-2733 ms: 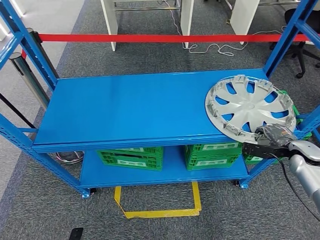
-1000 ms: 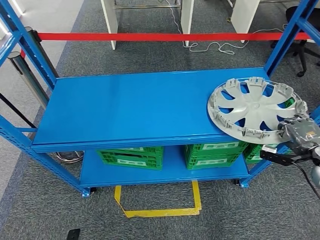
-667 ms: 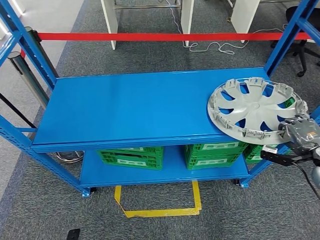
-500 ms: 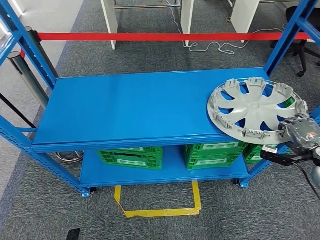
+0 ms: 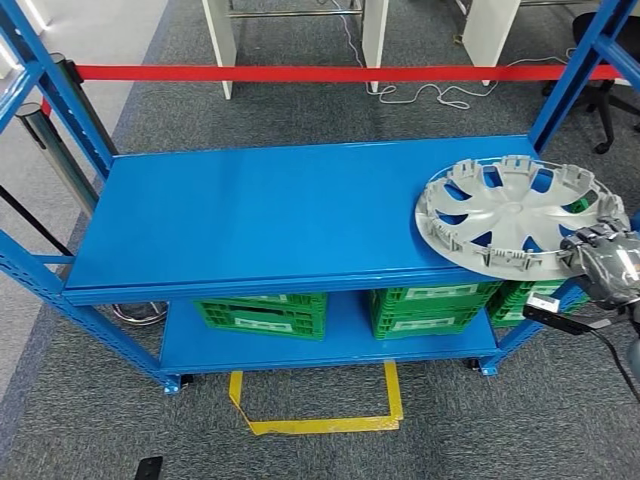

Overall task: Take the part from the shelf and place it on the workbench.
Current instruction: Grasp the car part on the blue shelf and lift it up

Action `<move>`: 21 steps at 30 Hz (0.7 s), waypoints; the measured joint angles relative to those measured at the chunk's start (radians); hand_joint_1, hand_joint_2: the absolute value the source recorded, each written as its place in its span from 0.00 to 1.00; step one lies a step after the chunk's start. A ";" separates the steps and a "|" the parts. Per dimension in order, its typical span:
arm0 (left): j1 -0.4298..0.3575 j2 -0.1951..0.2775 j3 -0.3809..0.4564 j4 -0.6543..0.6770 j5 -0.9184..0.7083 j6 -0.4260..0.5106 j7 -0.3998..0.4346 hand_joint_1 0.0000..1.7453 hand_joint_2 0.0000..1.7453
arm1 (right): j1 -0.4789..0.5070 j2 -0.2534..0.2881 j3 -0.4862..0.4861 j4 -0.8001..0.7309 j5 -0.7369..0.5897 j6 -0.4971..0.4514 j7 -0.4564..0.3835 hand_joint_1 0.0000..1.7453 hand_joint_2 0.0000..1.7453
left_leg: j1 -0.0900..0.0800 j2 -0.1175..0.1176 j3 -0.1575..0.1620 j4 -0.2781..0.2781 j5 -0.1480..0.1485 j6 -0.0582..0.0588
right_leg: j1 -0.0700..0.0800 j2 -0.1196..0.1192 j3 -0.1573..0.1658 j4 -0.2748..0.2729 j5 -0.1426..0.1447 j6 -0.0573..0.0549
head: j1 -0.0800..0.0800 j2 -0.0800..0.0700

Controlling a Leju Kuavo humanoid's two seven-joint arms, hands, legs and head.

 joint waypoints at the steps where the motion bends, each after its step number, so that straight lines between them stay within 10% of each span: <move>1: 0.000 0.000 0.000 0.000 -0.004 0.000 -0.001 0.00 0.00 | 0.020 0.000 -0.019 -0.024 -0.014 -0.002 -0.004 1.00 1.00 | 0.000 0.000 0.000 0.000 0.000 0.000 | 0.000 0.000 0.000 0.000 0.000 0.000 | 0.000 0.000; 21: -0.001 -0.009 -0.002 0.000 -0.053 0.014 -0.014 0.00 0.00 | 0.265 0.148 -0.390 -0.360 -0.178 -0.119 -0.126 1.00 1.00 | 0.000 0.000 -0.003 0.000 0.000 0.000 | 0.000 0.000 -0.003 0.000 0.000 0.000 | 0.000 0.000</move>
